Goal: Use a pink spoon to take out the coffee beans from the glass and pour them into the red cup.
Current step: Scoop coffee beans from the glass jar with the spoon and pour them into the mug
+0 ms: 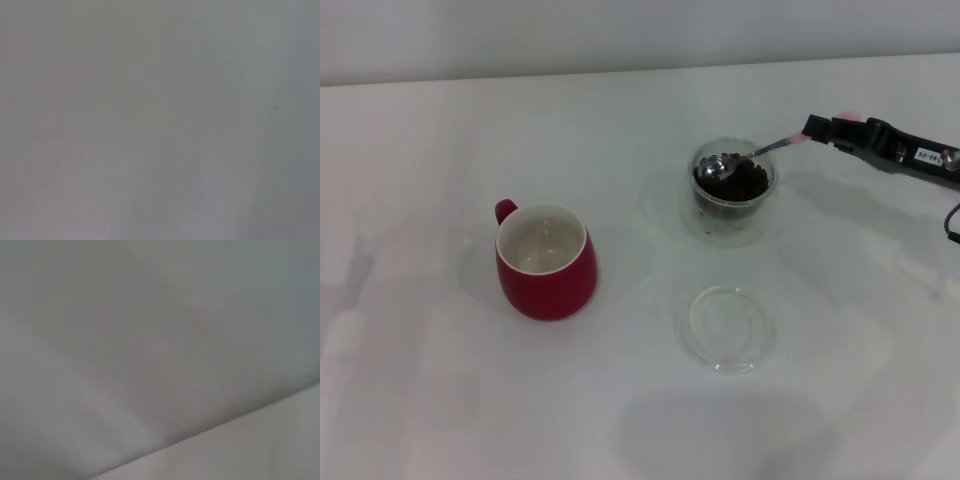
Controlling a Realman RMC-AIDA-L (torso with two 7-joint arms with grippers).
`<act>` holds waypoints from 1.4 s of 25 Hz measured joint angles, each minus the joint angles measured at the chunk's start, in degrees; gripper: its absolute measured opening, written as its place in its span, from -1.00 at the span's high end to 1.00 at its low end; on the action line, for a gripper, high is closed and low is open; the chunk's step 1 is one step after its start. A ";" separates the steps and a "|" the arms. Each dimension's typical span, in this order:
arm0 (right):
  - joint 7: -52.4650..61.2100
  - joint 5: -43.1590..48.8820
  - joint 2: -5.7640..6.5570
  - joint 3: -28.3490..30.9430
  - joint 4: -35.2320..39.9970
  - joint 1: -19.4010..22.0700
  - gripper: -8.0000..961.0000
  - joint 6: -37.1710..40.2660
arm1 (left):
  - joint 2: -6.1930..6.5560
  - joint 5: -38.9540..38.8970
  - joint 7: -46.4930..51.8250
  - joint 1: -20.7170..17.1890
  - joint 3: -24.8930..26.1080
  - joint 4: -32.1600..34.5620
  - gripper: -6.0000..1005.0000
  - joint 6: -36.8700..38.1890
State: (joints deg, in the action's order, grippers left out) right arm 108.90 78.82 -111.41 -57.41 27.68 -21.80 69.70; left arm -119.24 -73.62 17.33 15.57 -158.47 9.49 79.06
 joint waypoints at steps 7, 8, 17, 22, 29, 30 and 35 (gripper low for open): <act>-5.80 1.93 0.45 -0.42 2.93 -0.48 0.70 1.67 | 0.06 -0.10 -0.02 0.07 0.00 0.00 -0.78 -0.05; -6.77 2.94 0.42 -0.45 3.67 -0.49 0.70 1.78 | 0.07 -0.12 -0.02 0.07 0.00 0.00 -0.77 -0.05; -13.27 5.13 -0.61 0.26 6.35 0.10 0.70 0.90 | 0.07 -0.12 -0.02 0.08 0.00 0.00 -0.78 -0.05; -15.80 5.26 -0.52 1.28 6.96 0.20 0.70 0.68 | 0.07 -0.12 -0.02 0.07 0.00 0.00 -0.78 -0.06; -16.94 6.92 -0.13 1.13 7.04 0.24 0.70 0.41 | 0.06 -0.11 0.06 0.15 0.00 0.00 -0.78 0.03; -17.01 7.27 -0.13 1.11 7.04 0.21 0.70 0.22 | 0.05 -0.11 0.06 0.18 0.00 0.00 -0.78 0.03; -16.95 8.49 -0.21 1.06 6.84 0.17 0.70 -0.14 | -0.01 -0.11 0.00 0.25 0.00 0.00 -0.78 0.04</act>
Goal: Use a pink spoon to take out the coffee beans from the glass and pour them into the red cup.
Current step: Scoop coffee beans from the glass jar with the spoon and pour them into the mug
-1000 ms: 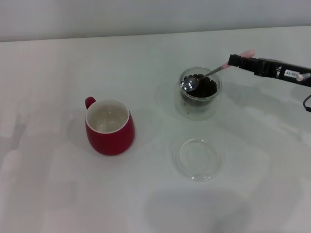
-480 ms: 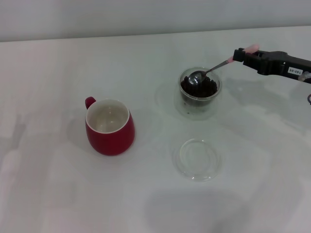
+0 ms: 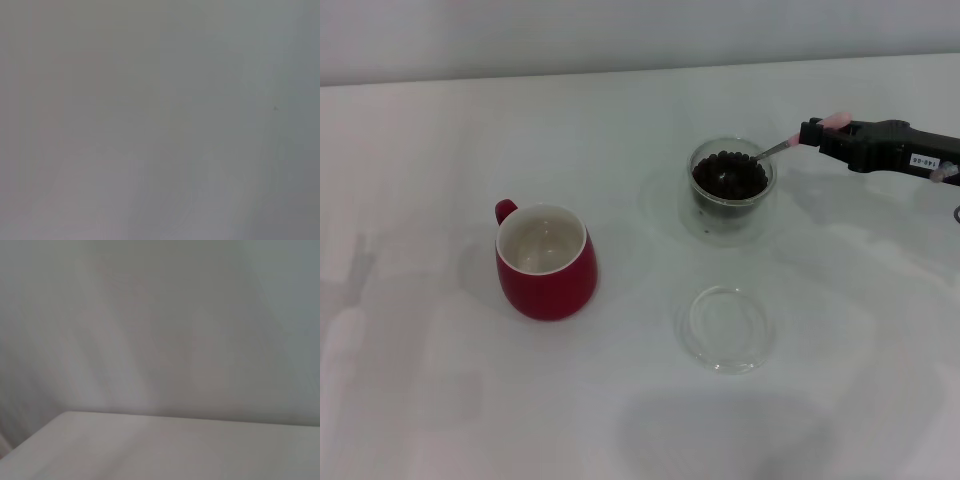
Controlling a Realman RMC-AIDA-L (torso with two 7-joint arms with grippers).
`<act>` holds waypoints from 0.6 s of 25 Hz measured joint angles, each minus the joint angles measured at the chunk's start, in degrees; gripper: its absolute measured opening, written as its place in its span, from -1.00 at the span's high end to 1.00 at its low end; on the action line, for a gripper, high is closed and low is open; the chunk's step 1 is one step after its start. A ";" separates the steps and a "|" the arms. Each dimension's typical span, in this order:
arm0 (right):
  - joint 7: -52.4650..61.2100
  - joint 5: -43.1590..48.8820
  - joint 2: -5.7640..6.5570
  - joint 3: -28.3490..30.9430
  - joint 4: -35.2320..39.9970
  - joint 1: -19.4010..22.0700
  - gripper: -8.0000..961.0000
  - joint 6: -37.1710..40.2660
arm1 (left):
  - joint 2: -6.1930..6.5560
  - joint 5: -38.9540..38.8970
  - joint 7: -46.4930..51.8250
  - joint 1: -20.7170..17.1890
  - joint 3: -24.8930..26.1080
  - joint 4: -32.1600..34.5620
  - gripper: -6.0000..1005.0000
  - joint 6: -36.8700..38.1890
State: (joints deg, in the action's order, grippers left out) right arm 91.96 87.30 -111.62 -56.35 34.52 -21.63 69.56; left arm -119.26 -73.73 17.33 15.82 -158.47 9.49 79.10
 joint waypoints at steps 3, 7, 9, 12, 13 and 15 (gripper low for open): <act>0.32 0.01 0.01 0.06 -0.24 0.06 0.70 0.00 | -0.01 0.00 -0.01 0.00 0.00 0.00 -0.78 0.00; 2.94 0.12 0.20 0.04 -0.39 0.11 0.70 -0.05 | -0.01 0.00 -0.02 0.00 -0.01 0.00 -0.78 0.00; 4.88 0.33 0.43 -0.02 -0.40 0.10 0.70 -0.05 | -0.01 0.00 -0.02 0.00 0.00 0.00 -0.78 0.00; 7.65 1.60 0.83 -0.02 -0.42 -0.03 0.70 -0.05 | -0.01 0.00 -0.01 0.00 0.00 0.00 -0.77 0.00; 8.48 2.22 0.95 -0.02 -0.42 -0.14 0.70 -0.04 | -0.01 0.00 -0.01 0.00 -0.01 0.00 -0.77 0.00; 9.87 2.89 1.16 -0.03 -0.42 -0.39 0.70 0.00 | -0.01 0.00 -0.01 0.00 0.00 0.00 -0.77 0.00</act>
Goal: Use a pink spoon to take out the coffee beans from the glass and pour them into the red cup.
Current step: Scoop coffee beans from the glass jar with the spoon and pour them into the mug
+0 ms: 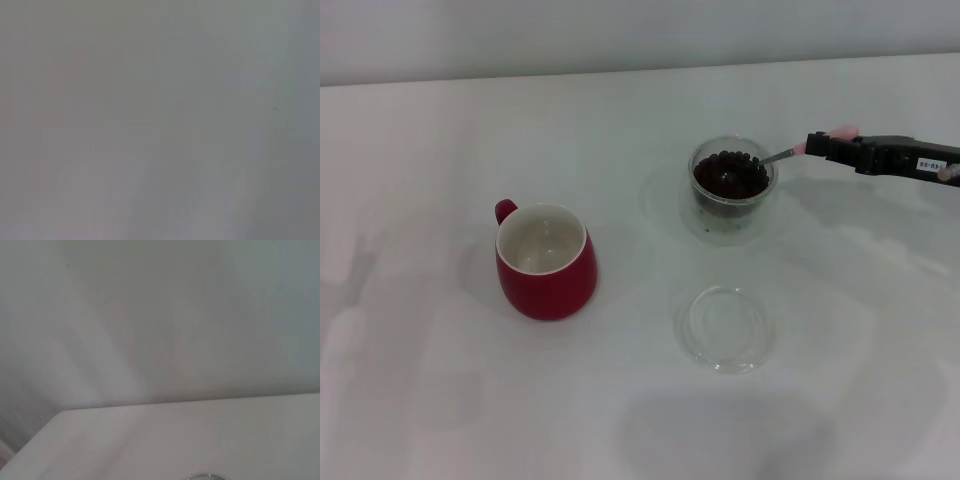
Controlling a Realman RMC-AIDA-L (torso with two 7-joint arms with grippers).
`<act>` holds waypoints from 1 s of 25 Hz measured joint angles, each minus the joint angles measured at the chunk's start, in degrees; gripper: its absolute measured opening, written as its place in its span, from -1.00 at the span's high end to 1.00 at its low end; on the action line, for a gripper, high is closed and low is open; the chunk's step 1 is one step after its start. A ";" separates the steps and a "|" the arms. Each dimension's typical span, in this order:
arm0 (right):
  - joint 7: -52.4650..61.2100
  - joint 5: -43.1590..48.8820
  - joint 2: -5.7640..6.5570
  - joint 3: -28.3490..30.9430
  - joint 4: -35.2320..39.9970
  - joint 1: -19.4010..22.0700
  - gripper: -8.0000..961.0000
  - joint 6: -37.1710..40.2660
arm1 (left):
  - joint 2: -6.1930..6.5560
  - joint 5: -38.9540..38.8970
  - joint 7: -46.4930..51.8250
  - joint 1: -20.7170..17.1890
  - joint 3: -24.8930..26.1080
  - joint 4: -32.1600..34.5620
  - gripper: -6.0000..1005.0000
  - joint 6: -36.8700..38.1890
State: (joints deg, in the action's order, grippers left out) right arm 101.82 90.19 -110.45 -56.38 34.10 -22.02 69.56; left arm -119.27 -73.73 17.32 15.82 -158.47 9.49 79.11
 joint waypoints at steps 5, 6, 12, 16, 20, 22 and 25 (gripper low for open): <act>2.88 0.23 0.15 0.09 0.00 -0.20 0.70 0.08 | 0.00 0.00 0.00 0.00 0.00 0.00 -0.77 0.00; 3.39 0.24 0.20 0.16 0.00 -0.23 0.70 0.00 | 0.00 0.00 -0.01 0.00 0.00 0.00 -0.77 0.00; 7.28 0.26 0.82 0.38 0.00 -0.32 0.70 0.05 | 0.00 0.00 0.00 0.00 0.00 0.00 -0.78 0.00; 9.36 0.47 1.54 -0.05 0.00 -0.70 0.70 0.56 | 0.00 0.00 0.00 0.00 0.00 0.00 -0.78 -0.01; 11.57 2.68 1.97 -0.26 0.00 -1.65 0.70 0.85 | 0.00 0.00 0.00 0.00 0.00 0.00 -0.78 -0.01; 12.96 4.02 2.12 -0.26 -0.01 -2.25 0.70 0.91 | 0.00 0.00 0.00 0.00 0.00 0.00 -0.78 -0.01; 14.63 4.69 2.20 -0.26 -0.07 -2.87 0.70 0.99 | 0.02 0.00 0.00 0.00 0.00 0.00 -0.78 0.00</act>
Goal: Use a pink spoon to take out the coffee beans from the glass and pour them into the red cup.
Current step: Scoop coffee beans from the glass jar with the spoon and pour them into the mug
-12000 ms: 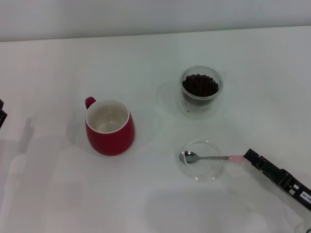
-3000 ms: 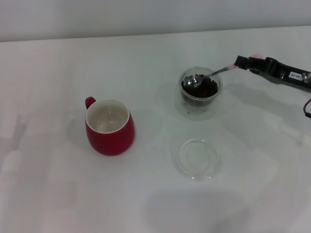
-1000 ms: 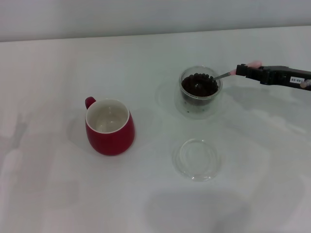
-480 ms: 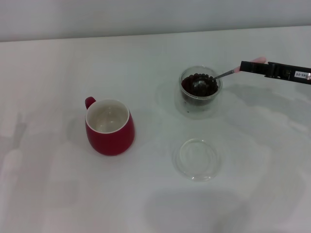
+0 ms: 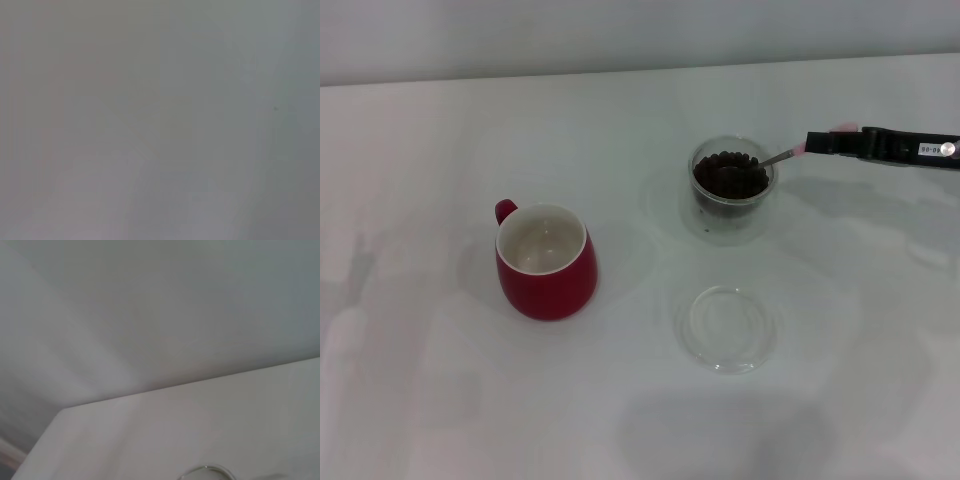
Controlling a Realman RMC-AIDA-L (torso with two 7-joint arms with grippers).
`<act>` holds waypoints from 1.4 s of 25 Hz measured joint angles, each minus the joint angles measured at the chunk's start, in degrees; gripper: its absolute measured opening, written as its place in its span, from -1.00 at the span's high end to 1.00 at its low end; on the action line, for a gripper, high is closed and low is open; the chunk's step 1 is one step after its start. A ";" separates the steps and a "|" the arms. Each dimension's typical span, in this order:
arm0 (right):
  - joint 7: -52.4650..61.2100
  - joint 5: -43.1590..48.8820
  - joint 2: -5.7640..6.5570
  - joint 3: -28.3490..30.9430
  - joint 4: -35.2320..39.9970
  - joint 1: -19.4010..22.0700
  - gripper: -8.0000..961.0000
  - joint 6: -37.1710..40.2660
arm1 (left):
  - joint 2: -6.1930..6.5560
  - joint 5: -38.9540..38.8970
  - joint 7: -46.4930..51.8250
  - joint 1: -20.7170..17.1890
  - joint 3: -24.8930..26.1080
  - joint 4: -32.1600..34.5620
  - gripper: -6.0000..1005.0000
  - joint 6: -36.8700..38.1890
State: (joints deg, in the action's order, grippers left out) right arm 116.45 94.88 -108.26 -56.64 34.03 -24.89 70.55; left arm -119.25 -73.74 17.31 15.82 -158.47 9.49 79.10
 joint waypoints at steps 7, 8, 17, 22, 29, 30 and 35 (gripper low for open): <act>6.41 2.17 0.89 0.04 -0.75 -1.19 0.70 -0.34 | 0.06 0.00 0.00 0.00 0.00 0.00 -0.78 0.00; 7.36 2.69 1.01 0.04 -0.77 -1.29 0.70 -0.44 | 0.07 0.00 0.00 0.00 0.00 0.00 -0.78 0.00; 11.75 3.29 1.78 0.25 -1.44 -1.71 0.70 -0.32 | 0.07 -0.09 0.00 0.00 0.00 -0.12 -0.78 0.00; 12.84 3.23 1.55 0.63 -1.45 -1.76 0.70 -0.29 | 0.07 -0.09 0.00 0.00 0.00 -0.18 -0.78 0.00; 17.31 3.31 2.17 0.66 -1.44 -2.07 0.70 0.37 | 0.07 -0.11 0.00 0.00 0.00 -0.18 -0.78 0.00; 17.91 3.32 2.30 0.66 -1.44 -2.15 0.70 0.52 | 0.07 -0.13 0.00 0.00 0.00 -0.18 -0.78 0.00; 20.49 3.32 2.74 0.66 -1.42 -2.46 0.70 0.86 | 0.07 -0.16 -0.02 0.12 0.00 -0.18 -0.78 0.00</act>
State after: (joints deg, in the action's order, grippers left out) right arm 136.94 98.20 -105.52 -55.98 32.61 -27.35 71.41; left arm -119.18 -73.89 17.29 15.94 -158.47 9.31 79.10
